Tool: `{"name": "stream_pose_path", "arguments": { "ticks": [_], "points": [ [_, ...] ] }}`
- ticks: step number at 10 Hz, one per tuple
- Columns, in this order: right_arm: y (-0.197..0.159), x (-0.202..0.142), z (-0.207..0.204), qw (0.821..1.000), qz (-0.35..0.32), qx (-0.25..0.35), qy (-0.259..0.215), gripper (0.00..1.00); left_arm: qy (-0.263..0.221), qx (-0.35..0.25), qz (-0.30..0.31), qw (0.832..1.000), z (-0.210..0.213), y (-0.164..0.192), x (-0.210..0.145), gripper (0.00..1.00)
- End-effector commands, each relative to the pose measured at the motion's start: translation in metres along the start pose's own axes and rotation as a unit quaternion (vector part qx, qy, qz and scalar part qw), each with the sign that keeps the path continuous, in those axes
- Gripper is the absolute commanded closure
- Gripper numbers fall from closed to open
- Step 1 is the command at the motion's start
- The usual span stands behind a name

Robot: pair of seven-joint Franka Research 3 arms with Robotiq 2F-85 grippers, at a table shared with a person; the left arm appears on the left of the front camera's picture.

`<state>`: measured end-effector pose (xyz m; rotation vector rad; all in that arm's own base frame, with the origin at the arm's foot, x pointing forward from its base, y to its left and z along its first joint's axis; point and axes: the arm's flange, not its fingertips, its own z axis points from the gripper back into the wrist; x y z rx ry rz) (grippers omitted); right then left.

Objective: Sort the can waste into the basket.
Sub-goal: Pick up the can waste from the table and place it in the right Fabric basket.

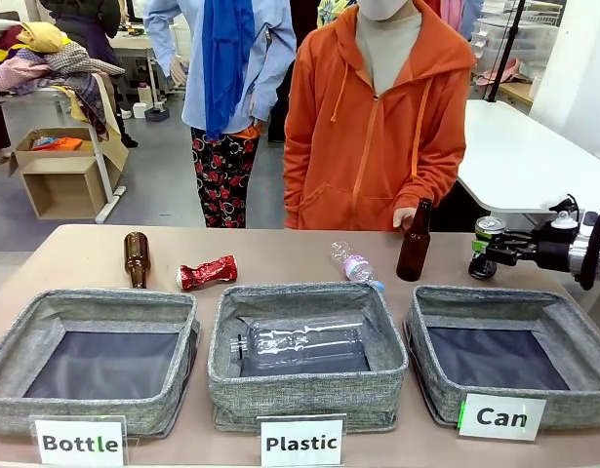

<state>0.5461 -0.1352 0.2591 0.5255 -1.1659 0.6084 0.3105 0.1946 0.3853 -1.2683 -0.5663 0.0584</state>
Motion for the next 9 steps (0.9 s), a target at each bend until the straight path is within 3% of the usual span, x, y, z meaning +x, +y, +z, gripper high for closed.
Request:
{"name": "stream_pose_path", "arguments": {
  "ticks": [1, 3, 5, 7, 9],
  "points": [
    [0.001, 0.017, 0.027, 1.0, 0.024, 0.015, 0.001, 1.0, 0.004, -0.004, -0.011, 1.0, 0.003, 0.0, -0.001, 0.0],
    [-0.019, 0.048, 0.116, 0.999, -0.007, 0.018, 0.051, 1.0, 0.004, -0.004, -0.011, 1.0, 0.003, 0.0, -0.001, 0.0],
    [-0.004, 0.072, 0.185, 0.997, -0.011, 0.032, 0.074, 1.0, 0.004, -0.004, -0.011, 1.0, 0.003, 0.0, -0.001, 0.0],
    [0.046, 0.096, 0.218, 0.988, 0.009, 0.114, 0.102, 1.0, 0.004, -0.004, -0.011, 1.0, 0.003, 0.0, -0.001, 0.0],
    [0.116, 0.124, 0.229, 0.962, 0.015, 0.197, 0.189, 1.0, 0.004, -0.004, -0.011, 1.0, 0.003, 0.0, -0.001, 0.0]
  ]
}}
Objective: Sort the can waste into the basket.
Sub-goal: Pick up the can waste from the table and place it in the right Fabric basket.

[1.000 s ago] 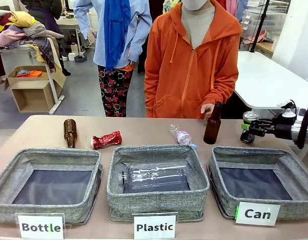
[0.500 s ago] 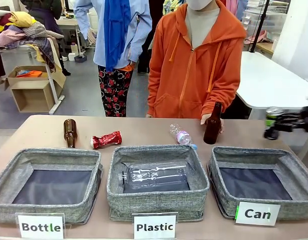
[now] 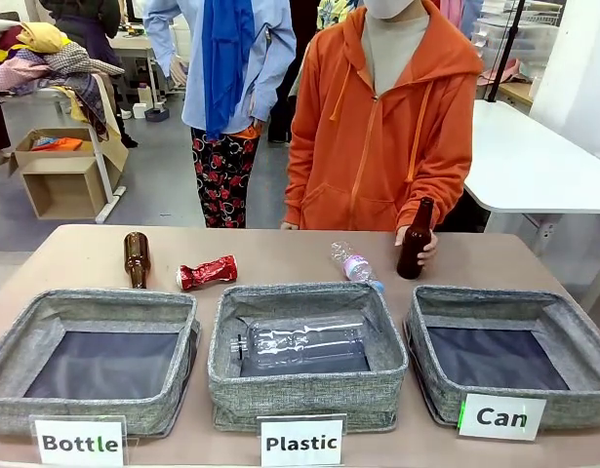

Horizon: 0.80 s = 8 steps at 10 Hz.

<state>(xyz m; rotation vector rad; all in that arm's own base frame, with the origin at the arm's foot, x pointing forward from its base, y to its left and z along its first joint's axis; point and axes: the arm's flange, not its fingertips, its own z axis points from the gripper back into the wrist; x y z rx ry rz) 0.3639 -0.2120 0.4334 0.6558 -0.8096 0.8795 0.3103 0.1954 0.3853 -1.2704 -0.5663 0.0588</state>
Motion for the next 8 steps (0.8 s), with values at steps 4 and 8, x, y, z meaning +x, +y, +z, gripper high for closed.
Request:
{"name": "stream_pose_path", "arguments": {
  "ticks": [4, 8],
  "points": [
    [0.115, 0.064, -0.076, 0.965, 0.052, 0.066, 0.247, 1.0, 0.004, -0.003, -0.011, 1.0, 0.002, 0.0, -0.001, 0.0],
    [0.1, 0.073, -0.119, 0.956, 0.052, -0.003, 0.29, 1.0, 0.004, -0.003, -0.011, 1.0, 0.002, 0.0, -0.001, 0.0]
  ]
}}
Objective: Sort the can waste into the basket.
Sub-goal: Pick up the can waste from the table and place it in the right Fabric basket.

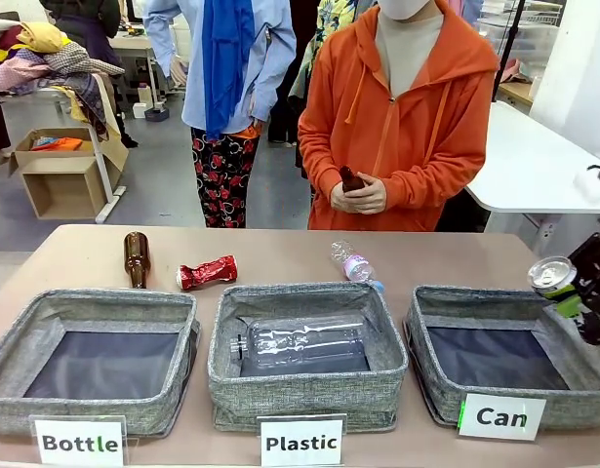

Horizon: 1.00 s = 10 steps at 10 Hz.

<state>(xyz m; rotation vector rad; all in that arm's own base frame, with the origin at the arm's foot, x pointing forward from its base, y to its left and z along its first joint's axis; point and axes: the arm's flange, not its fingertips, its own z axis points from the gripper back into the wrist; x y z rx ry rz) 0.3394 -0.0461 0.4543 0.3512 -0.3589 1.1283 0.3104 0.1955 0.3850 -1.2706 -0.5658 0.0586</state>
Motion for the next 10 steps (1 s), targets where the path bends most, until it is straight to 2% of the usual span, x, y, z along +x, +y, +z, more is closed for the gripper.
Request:
{"name": "stream_pose_path", "arguments": {
  "ticks": [1, 3, 4, 5, 6, 7, 10],
  "points": [
    [-0.008, 0.005, -0.01, 0.999, -0.016, -0.003, 0.029, 1.0, 0.004, -0.003, -0.011, 1.0, 0.002, -0.001, -0.001, 0.0],
    [-0.014, 0.009, -0.012, 0.999, -0.011, 0.004, 0.031, 1.0, 0.004, -0.003, -0.011, 1.0, 0.002, -0.001, -0.001, 0.0],
    [-0.018, 0.009, -0.013, 1.0, -0.01, 0.011, 0.026, 0.27, 0.004, -0.003, -0.011, 1.0, 0.002, -0.001, -0.001, 0.0],
    [-0.02, 0.008, -0.013, 1.0, -0.004, 0.013, 0.025, 0.03, 0.004, -0.003, -0.011, 1.0, 0.002, -0.001, -0.001, 0.0],
    [-0.022, 0.007, -0.014, 1.0, -0.004, 0.015, 0.026, 0.0, 0.0, 0.0, 0.0, 1.0, 0.0, 0.0, 0.0, 0.0],
    [-0.023, 0.007, -0.016, 0.999, -0.005, 0.018, 0.026, 0.0, -0.011, -0.036, 0.023, 0.999, 0.022, -0.018, 0.011, 0.0],
    [-0.03, 0.004, -0.017, 1.0, -0.011, 0.017, 0.012, 0.0, -0.063, -0.106, 0.041, 0.991, 0.117, -0.072, 0.04, 0.0]
  ]
}}
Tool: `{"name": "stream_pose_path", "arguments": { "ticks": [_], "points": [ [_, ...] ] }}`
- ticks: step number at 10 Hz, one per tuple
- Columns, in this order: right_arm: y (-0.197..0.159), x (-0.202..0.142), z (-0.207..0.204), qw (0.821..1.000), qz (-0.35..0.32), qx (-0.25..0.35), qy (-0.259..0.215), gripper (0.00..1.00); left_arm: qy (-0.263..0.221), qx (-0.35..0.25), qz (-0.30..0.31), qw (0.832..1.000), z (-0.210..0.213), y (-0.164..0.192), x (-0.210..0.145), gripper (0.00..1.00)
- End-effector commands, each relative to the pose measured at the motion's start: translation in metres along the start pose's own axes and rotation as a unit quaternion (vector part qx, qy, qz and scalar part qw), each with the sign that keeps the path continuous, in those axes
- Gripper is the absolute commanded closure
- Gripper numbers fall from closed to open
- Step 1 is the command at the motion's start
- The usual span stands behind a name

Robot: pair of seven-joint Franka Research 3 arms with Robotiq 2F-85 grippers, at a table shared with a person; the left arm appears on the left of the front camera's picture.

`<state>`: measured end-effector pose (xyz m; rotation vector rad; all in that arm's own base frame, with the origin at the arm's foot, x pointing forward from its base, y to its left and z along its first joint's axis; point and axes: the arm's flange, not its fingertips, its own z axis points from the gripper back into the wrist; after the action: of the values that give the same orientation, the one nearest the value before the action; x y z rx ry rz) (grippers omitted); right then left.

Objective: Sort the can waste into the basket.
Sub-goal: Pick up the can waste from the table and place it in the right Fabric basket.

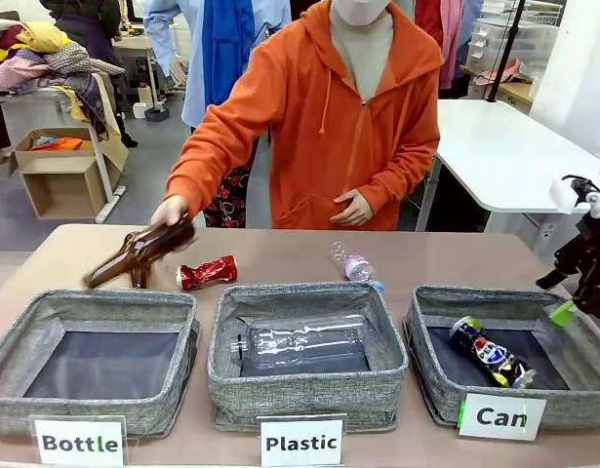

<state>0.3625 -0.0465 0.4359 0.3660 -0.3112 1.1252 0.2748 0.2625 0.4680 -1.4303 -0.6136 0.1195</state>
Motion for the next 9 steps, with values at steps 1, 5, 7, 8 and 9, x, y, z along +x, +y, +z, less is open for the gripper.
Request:
{"name": "stream_pose_path", "arguments": {
  "ticks": [1, 5, 7, 8, 9],
  "points": [
    [-0.01, 0.001, 0.002, 1.0, -0.009, 0.002, -0.009, 0.0, -0.036, -0.067, 0.03, 0.997, 0.054, -0.026, 0.029, 0.0],
    [-0.014, -0.007, 0.003, 0.999, -0.024, 0.005, -0.028, 0.0, -0.066, -0.153, 0.08, 0.983, 0.099, -0.034, 0.044, 0.0],
    [-0.014, -0.006, 0.002, 0.999, -0.032, 0.004, -0.043, 0.0, -0.049, -0.143, 0.077, 0.985, 0.087, -0.034, 0.044, 0.0],
    [-0.014, -0.008, 0.005, 0.997, -0.032, 0.031, -0.064, 0.0, -0.046, -0.137, 0.077, 0.987, 0.08, -0.035, 0.038, 0.0],
    [-0.015, -0.007, 0.01, 0.99, -0.052, 0.068, -0.112, 0.0, -0.02, -0.127, 0.069, 0.989, 0.06, -0.039, 0.031, 0.0]
  ]
}}
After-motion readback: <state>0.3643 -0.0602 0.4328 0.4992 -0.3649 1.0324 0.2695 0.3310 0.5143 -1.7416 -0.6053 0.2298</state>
